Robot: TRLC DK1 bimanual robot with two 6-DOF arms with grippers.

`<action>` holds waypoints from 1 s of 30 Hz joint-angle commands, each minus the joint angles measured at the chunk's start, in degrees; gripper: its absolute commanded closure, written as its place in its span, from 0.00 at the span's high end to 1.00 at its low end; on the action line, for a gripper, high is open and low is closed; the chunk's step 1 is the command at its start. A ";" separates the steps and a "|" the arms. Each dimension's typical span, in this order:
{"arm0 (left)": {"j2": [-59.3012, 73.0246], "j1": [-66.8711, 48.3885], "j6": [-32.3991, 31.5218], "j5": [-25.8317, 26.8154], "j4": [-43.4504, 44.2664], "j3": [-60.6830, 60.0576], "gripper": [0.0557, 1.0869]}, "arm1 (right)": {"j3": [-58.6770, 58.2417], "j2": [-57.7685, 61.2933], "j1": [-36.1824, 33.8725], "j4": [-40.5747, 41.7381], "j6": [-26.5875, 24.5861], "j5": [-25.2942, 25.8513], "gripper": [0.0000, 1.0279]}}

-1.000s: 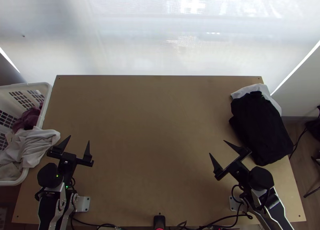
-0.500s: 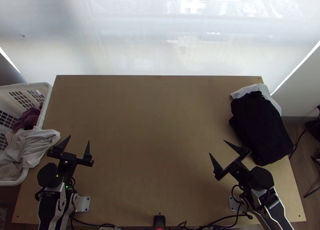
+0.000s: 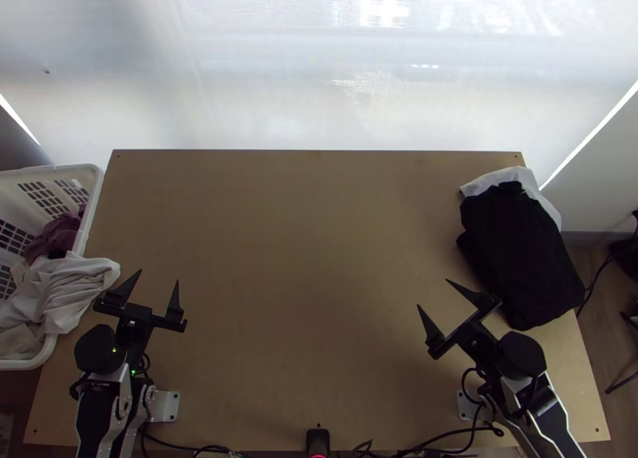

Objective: Fold the t-shirt

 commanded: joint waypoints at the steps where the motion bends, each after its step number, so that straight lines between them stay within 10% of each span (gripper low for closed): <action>1: 0.01 -0.06 0.02 0.00 0.03 0.01 0.95 | 0.02 0.01 0.03 0.01 0.02 0.00 0.95; 30: -0.16 -4.63 -0.33 0.70 0.38 0.10 0.95 | 0.02 0.01 1.53 -0.25 0.02 -1.05 0.95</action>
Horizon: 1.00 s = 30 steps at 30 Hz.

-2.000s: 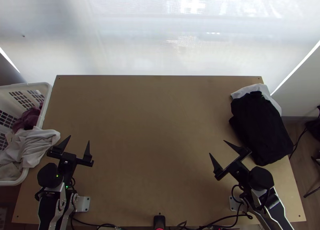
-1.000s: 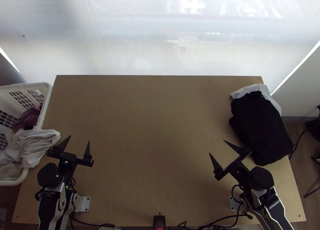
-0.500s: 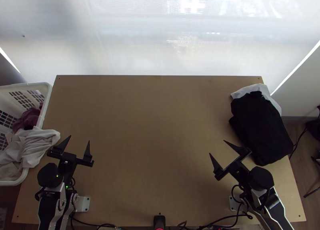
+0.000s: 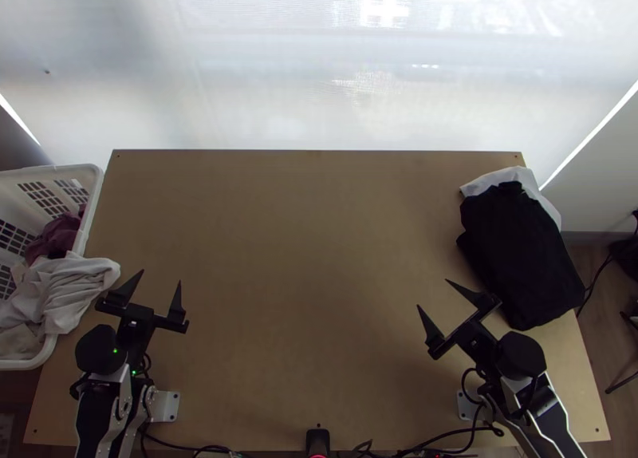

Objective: Fold the t-shirt

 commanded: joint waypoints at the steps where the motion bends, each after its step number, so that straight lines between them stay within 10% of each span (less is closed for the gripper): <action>1: -0.01 -4.64 -0.05 0.57 0.21 0.03 0.95 | 0.02 0.01 1.84 -0.32 0.02 -1.12 0.95; 19: -0.01 -22.21 9.27 -1.54 -1.11 -0.14 0.95 | 0.02 0.01 5.09 -3.74 -10.43 1.25 0.95; 30: 3.86 -19.93 8.48 -7.07 9.08 2.41 0.95 | 0.28 11.88 4.21 16.47 -2.26 12.42 0.95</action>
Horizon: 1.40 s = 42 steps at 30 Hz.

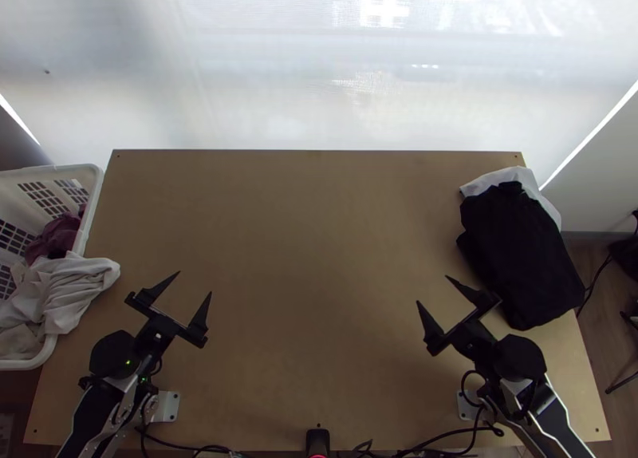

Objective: Fold the t-shirt

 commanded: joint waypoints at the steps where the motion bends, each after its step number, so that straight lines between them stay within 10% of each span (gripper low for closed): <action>1: 4.92 0.13 2.47 -2.99 5.94 4.08 0.95 | 1.12 13.49 -2.18 13.14 3.66 7.13 0.95; 12: 30.23 24.30 -7.11 -3.43 1.99 28.33 0.95 | 27.66 43.55 -3.59 6.81 13.60 9.85 0.95; 18: 34.27 52.60 -7.99 4.13 -6.89 36.68 0.95 | 51.92 53.66 -3.59 -14.37 21.68 9.33 0.95; 22: 41.74 75.37 -6.49 20.39 -15.15 41.34 0.95 | 66.59 60.34 -4.82 -27.64 27.92 9.33 0.95; 42: 85.51 83.19 15.83 24.87 -33.26 66.65 0.94 | 110.28 78.97 -6.75 -59.72 29.59 2.56 0.95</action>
